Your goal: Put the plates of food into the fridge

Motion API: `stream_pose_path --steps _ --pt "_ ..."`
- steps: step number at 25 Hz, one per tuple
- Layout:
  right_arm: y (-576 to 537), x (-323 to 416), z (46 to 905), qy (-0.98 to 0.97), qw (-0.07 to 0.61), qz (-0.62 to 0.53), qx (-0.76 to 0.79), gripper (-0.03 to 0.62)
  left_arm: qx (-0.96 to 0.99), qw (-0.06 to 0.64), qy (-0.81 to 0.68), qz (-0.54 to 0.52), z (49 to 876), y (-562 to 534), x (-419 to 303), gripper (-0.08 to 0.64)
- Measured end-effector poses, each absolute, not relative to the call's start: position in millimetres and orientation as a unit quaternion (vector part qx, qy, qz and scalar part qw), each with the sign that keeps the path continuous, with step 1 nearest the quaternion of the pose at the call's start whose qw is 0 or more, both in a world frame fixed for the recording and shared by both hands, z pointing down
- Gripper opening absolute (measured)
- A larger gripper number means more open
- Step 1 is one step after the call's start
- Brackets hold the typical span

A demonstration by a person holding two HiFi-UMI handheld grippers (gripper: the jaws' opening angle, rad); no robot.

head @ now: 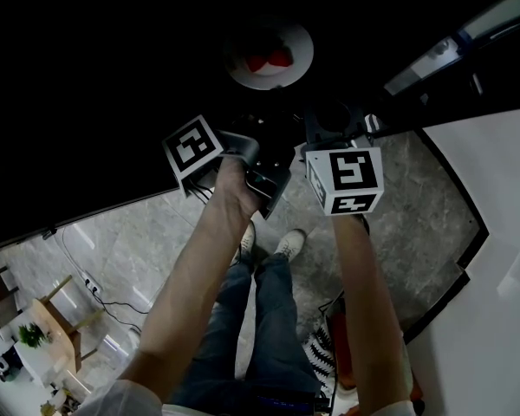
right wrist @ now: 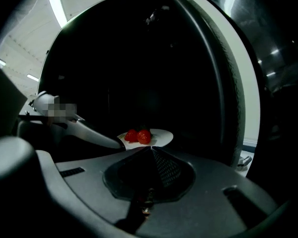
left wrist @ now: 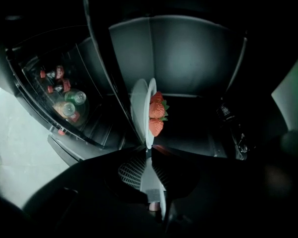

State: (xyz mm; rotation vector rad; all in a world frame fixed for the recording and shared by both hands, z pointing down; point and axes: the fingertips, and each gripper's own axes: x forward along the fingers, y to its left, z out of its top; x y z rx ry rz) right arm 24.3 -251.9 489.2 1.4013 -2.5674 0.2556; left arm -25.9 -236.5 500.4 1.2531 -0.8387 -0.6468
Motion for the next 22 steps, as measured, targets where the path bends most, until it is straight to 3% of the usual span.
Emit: stream_pose_path --steps 4,12,22 --pt "-243.6 28.0 484.7 -0.864 0.085 0.084 0.488 0.009 0.557 0.684 -0.371 -0.291 500.4 -235.7 -24.8 0.006" --pt "-228.0 31.2 503.0 -0.845 0.131 0.088 0.510 0.009 0.592 0.663 -0.377 -0.260 502.9 -237.1 -23.7 0.006" --pt "-195.4 65.2 490.3 -0.816 0.145 0.071 0.555 0.009 0.737 0.520 -0.404 -0.155 460.7 -217.4 -9.6 0.006"
